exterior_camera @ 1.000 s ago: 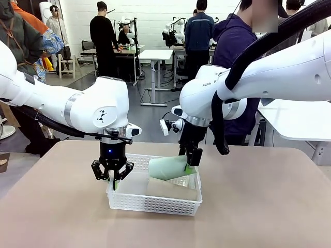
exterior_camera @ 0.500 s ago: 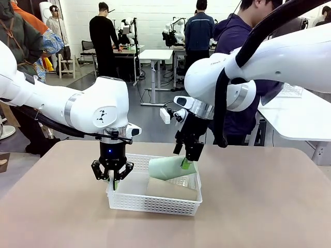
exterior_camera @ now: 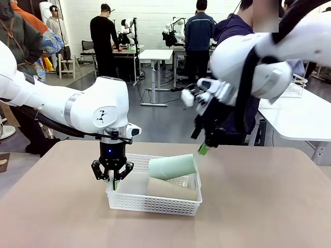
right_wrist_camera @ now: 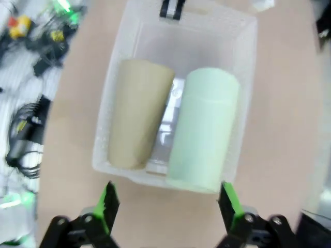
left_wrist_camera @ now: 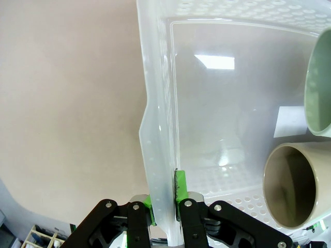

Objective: Clean and organize the cups into the basket.
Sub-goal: Pick up the Reusable plastic cup from the right side of the table and stack it inside the Organizing basket in the center of the table.

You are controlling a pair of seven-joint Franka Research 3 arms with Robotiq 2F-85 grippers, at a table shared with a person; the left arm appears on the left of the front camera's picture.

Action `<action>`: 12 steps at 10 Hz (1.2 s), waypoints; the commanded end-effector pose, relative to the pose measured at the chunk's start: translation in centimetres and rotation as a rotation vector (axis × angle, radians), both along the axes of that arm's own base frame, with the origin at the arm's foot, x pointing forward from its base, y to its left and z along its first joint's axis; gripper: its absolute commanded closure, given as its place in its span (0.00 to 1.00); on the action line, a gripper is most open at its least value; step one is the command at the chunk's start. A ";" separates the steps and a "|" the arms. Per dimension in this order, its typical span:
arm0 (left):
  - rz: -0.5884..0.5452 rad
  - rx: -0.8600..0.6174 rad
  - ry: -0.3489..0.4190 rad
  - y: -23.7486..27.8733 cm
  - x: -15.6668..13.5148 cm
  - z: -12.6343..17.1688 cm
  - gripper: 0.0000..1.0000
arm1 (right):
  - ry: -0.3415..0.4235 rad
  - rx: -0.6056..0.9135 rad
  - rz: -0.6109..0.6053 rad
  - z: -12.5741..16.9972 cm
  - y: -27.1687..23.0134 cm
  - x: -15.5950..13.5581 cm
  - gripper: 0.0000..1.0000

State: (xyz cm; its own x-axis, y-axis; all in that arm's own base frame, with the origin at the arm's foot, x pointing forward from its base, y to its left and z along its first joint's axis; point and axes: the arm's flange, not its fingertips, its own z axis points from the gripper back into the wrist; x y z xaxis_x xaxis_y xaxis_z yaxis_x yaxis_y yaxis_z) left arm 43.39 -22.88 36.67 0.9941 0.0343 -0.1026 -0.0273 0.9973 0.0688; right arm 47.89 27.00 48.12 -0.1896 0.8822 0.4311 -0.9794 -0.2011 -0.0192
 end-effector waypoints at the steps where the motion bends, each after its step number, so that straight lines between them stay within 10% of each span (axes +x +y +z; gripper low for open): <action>1: -0.004 0.005 -0.008 0.0 0.0 0.2 1.00 | -0.057 0.199 -0.087 2.1 -7.7 -2.0 0.00; 6: -0.004 0.005 -0.008 0.0 0.0 0.2 1.00 | -0.064 0.730 -0.236 0.9 -28.4 -3.0 0.00; 12: -0.004 0.005 -0.008 0.0 0.0 0.2 1.00 | -0.021 0.848 -0.233 -8.3 -40.0 -3.6 0.00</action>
State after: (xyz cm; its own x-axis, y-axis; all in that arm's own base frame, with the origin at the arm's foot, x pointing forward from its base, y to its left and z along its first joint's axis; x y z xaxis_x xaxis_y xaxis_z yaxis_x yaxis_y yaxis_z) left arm 43.38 -22.89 36.65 0.9941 0.0339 -0.1030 -0.0269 0.9973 0.0689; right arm 43.10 -13.29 39.53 -0.0641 0.2804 0.9577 -0.9866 0.1265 -0.1031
